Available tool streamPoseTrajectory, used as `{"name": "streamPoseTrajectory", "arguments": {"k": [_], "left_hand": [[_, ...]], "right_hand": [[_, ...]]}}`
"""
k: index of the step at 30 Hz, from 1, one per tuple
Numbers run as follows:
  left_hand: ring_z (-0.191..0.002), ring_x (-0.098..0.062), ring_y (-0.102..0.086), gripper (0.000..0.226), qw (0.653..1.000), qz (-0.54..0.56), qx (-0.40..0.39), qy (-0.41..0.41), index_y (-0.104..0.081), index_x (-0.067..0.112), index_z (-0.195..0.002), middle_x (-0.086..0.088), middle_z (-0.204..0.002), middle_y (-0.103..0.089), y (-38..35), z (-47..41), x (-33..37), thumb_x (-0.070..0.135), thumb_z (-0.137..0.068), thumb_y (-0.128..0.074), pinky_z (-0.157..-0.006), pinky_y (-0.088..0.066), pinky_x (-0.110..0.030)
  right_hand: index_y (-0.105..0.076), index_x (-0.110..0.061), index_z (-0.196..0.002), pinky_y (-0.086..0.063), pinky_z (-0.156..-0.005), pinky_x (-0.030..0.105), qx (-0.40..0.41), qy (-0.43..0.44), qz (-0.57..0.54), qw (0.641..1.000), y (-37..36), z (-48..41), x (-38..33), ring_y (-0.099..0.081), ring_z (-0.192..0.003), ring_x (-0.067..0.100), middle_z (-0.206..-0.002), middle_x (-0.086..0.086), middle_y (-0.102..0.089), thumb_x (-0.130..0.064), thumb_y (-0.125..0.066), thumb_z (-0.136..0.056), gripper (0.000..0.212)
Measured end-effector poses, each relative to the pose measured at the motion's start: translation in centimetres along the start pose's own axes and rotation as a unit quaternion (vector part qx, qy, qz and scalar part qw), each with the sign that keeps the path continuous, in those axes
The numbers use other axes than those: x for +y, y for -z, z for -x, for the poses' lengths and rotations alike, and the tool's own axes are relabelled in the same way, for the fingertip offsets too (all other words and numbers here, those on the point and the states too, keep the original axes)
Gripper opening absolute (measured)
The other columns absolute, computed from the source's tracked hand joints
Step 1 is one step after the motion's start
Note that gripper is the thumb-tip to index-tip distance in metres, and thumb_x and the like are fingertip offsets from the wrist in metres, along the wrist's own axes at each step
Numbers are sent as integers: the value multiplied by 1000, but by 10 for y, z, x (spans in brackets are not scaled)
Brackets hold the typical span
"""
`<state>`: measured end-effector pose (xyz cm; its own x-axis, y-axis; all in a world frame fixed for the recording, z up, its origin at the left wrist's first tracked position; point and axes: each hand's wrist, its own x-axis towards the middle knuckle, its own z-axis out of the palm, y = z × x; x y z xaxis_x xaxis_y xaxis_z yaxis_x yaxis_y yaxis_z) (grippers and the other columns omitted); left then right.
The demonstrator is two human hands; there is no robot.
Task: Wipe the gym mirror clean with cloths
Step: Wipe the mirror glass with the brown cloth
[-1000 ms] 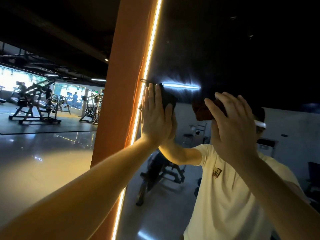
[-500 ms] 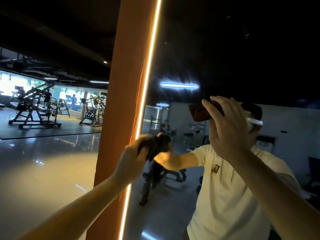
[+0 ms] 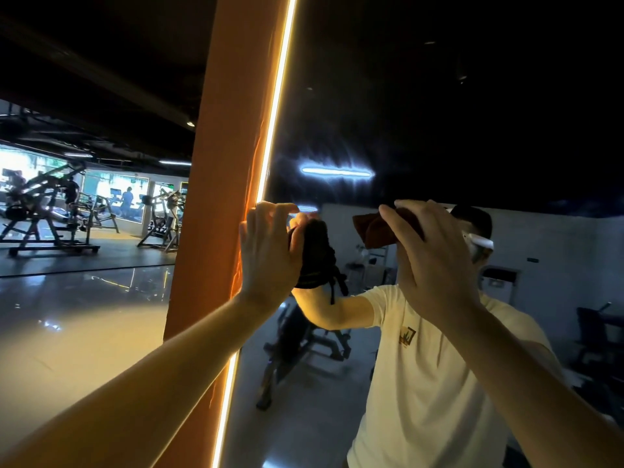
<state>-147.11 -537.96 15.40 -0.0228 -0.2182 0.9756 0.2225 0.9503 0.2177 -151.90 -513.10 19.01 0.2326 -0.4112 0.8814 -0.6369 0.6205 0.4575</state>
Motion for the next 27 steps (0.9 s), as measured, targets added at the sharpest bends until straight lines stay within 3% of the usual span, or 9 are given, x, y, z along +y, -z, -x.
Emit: {"name": "streamPoseTrajectory", "arguments": {"k": [4, 8, 11, 14, 16, 18, 21, 24, 27], "left_hand": [[-68, -22, -56, 44, 999, -1, 32, -12, -54, 12, -101, -1, -83, -56, -4, -11, 13, 48, -110, -30, -55, -38, -30], [-96, -20, -53, 57, 992, 26, 8, -126, -70, 3, -114, -9, -112, -56, -5, 55, 25, 44, -112, -29, -78, -47, -27], [-106, -31, -55, 46, 978, -4, -19, -209, -62, 7, -128, -14, -124, -55, 0, 66, 12, 41, -113, -36, -88, -56, -44], [-97, -40, -61, 25, 992, 8, 7, -123, -67, 5, -126, -20, -113, -64, -2, 4, -3, 10, -105, -54, -84, -53, -60], [-108, -36, -55, 34, 998, -9, 63, 9, -63, 10, -137, -18, -119, -58, -6, -53, -12, 16, -105, -53, -98, -47, -53], [-115, -33, -53, 36, 996, 10, 77, 48, -61, 10, -136, -16, -125, -57, -11, -81, 5, 25, -106, -49, -103, -45, -51], [-113, -29, -53, 29, 992, 58, 49, -98, -65, 11, -127, -14, -123, -57, -21, -31, 60, 24, -107, -49, -98, -45, -41], [-115, -29, -57, 33, 951, 26, -32, -306, -65, 11, -129, -14, -127, -64, -24, 29, 58, 32, -106, -55, -99, -51, -45], [-90, -20, -66, 13, 949, -13, -20, -314, -70, 24, -107, 2, -98, -71, -13, -15, 41, 29, -107, -59, -81, -55, -42]], "right_hand": [[-51, -8, -142, -44, -109, 54, 1, 3, 12, 1000, -2, 0, 1, -44, -130, 33, -137, 20, -53, -1, -62, -89, 55], [-50, -9, -142, -42, -109, 52, 2, -3, 35, 999, -3, 0, 0, -43, -130, 33, -136, 20, -55, -1, -75, -81, 65], [-49, -10, -143, -35, -114, 49, 1, -2, 37, 999, -5, 0, 0, -42, -131, 33, -138, 19, -54, -3, -74, -83, 65], [-49, -10, -142, -30, -116, 46, -3, -5, 32, 999, -5, 1, 0, -41, -131, 32, -137, 20, -55, -2, -76, -79, 69], [-49, -10, -141, -31, -114, 46, 0, -5, 26, 1000, -5, 0, 0, -41, -131, 32, -136, 20, -56, -1, -77, -79, 69], [-47, -10, -142, -34, -113, 49, 1, 0, 21, 1000, -5, 0, -1, -42, -130, 33, -136, 21, -55, 0, -73, -82, 66], [-44, -11, -146, -44, -109, 56, 10, -43, -19, 999, -3, 0, 1, -46, -133, 38, -142, 21, -50, -4, -62, -90, 59], [-46, -10, -149, -46, -106, 50, 58, -123, -39, 990, 3, 0, 7, -47, -135, 38, -148, 20, -47, -14, -46, -98, 51], [-46, -10, -149, -47, -105, 50, 51, -119, -30, 991, 8, 0, 14, -46, -135, 36, -148, 19, -46, -15, -46, -98, 52]]}}
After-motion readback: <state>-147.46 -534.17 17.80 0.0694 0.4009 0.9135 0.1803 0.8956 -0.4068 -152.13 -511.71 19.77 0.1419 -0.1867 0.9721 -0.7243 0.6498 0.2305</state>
